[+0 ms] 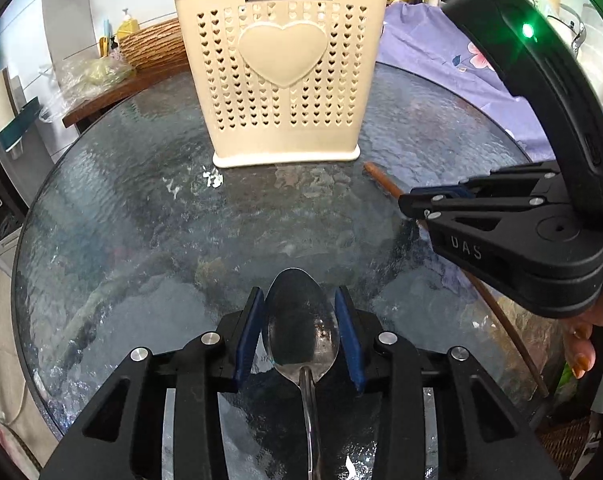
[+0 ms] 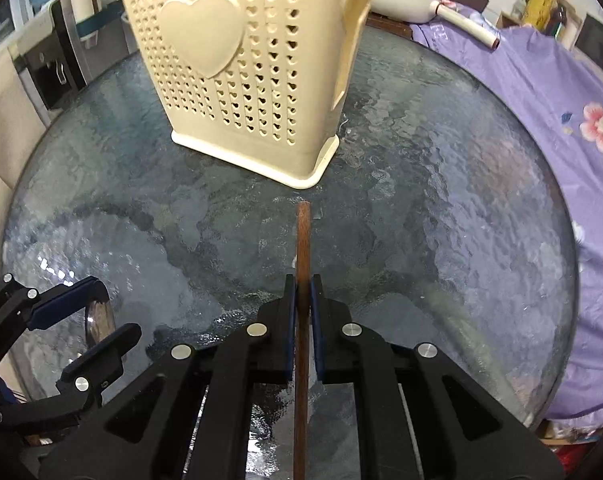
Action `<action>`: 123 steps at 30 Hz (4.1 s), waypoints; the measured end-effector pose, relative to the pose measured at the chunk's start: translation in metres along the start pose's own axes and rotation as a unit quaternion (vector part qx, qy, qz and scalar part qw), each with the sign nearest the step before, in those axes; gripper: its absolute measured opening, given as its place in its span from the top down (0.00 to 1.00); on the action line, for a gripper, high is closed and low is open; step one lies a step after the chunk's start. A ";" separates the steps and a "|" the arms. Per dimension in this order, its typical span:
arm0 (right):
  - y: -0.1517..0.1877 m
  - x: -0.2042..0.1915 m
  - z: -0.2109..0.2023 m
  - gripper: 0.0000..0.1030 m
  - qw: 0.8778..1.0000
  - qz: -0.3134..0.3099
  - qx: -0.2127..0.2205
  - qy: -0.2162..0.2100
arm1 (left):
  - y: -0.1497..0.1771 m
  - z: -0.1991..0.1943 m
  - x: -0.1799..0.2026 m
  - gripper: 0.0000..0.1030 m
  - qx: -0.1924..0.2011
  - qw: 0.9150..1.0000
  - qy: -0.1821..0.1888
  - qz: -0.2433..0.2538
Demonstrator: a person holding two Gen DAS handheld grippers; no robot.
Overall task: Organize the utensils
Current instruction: 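Lift the spoon and chopstick upright and carry them toward the cream holder, then lower the spoon and chopstick down into the cream holder, then open both tools to release the utensils and pull back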
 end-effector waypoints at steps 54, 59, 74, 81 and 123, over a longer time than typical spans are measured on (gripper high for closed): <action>-0.078 0.028 -0.229 0.93 0.951 0.020 0.288 -0.111 | -0.144 -0.160 -0.016 0.66 0.255 0.964 0.065 -0.041; -0.113 0.037 -0.258 0.93 0.945 0.024 0.310 -0.104 | -0.196 -0.170 -0.028 0.66 0.274 0.957 0.056 -0.072; -0.177 0.058 -0.275 0.93 0.926 0.036 0.374 -0.027 | -0.255 -0.129 -0.039 0.66 0.327 0.939 -0.008 -0.101; -0.167 0.059 -0.219 0.93 0.936 0.040 0.349 -0.017 | -0.241 -0.098 -0.037 0.66 0.318 0.944 -0.024 -0.088; 0.036 0.018 -0.163 0.10 0.938 0.024 0.346 0.003 | -0.049 -0.120 -0.076 0.06 0.272 0.957 -0.004 -0.098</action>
Point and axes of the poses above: each gripper's, at about its wrist camera, not at the fingertips, and z roughly the way its jaws point, x to its right, y to its underside, the point moved 6 cm from there along z, roughly the way its jaws point, and after that the axes turned 7 degrees about -z, right-handed, at the moved point
